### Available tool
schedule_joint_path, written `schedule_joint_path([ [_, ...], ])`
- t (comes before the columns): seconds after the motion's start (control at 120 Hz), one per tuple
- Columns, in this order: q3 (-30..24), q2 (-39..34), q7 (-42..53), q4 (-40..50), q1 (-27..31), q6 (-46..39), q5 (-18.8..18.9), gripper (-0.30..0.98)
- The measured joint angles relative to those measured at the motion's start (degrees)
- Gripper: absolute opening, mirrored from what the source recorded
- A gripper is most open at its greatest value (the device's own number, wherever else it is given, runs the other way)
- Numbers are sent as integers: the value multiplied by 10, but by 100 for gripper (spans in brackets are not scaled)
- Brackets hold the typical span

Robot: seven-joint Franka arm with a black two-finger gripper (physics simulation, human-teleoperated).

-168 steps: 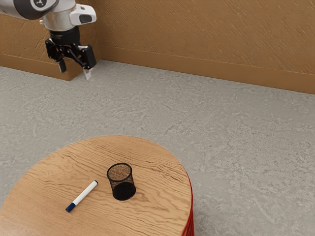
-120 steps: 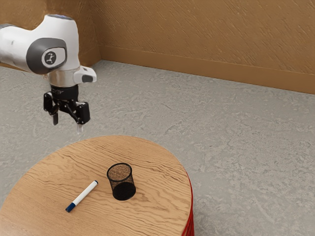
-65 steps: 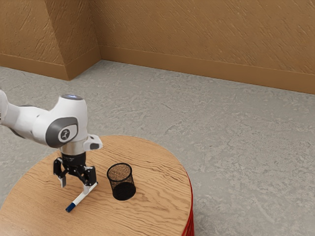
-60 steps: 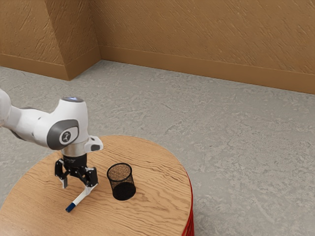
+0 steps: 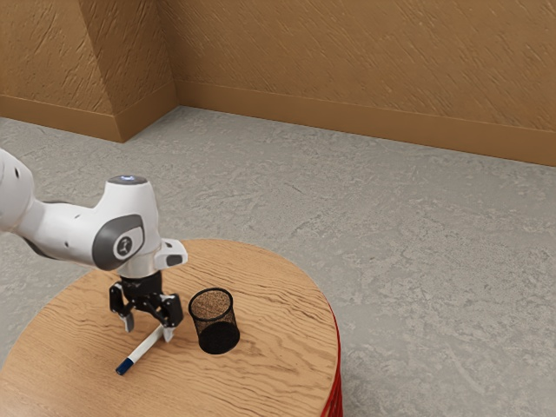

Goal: Put the marker into the pen holder.

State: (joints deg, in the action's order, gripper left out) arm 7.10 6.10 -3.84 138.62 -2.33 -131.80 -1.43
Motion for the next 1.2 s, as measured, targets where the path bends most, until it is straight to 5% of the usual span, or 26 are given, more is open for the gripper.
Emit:
schedule_joint_path([
  [0.442,1,47,57,-47,5,55,-6,67],
  [0.692,0,35,76,-47,6,64,-4,30],
  [1.2,-8,34,94,-45,5,67,-2,0],
])
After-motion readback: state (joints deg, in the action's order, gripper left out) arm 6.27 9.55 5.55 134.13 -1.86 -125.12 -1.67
